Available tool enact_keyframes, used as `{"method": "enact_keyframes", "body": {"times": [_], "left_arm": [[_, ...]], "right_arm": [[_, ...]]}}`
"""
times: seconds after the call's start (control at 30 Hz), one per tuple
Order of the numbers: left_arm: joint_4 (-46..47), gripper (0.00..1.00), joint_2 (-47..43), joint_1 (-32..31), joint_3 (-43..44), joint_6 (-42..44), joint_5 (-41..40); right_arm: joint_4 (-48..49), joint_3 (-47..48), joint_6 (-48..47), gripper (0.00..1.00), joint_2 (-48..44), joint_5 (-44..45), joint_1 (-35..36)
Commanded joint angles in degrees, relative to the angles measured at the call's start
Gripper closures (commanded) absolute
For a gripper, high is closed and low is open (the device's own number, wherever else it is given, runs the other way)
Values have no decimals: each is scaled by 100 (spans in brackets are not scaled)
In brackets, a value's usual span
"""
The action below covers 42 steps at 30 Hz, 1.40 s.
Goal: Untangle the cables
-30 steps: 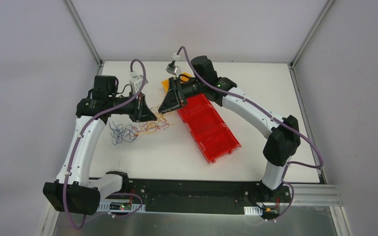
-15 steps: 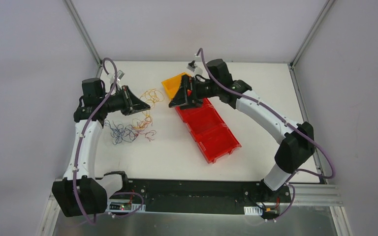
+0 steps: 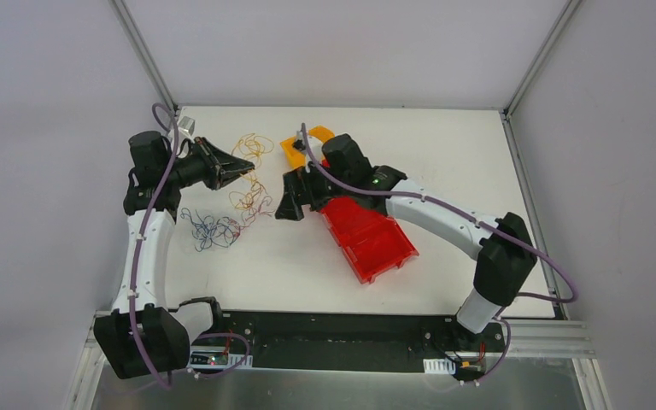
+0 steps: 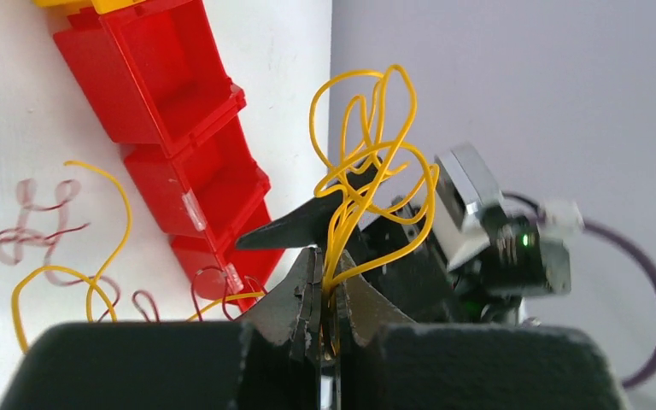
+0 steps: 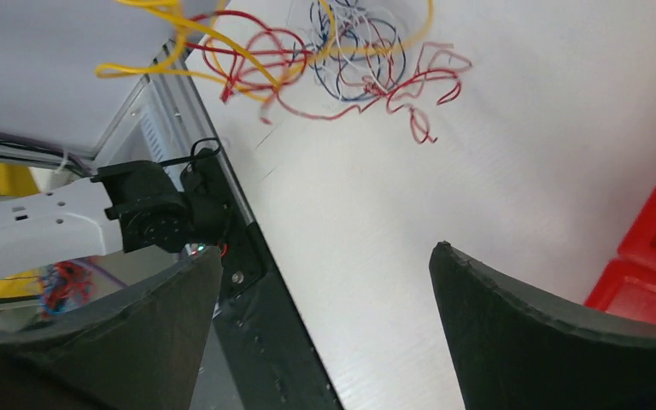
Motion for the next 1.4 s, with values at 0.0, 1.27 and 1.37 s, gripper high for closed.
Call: {"method": "enact_keyframes", "body": {"times": [0.0, 1.27, 1.37], "left_arm": [[421, 100, 56, 174, -81, -926, 74], [-759, 100, 613, 1179, 1427, 491, -634], [-1357, 100, 835, 1498, 1850, 1142, -1178]], "right_arm": [[309, 685, -1358, 6, 344, 1248, 642], [-774, -262, -2431, 100, -554, 1957, 751], [-1084, -576, -2404, 100, -992, 1581, 389]]}}
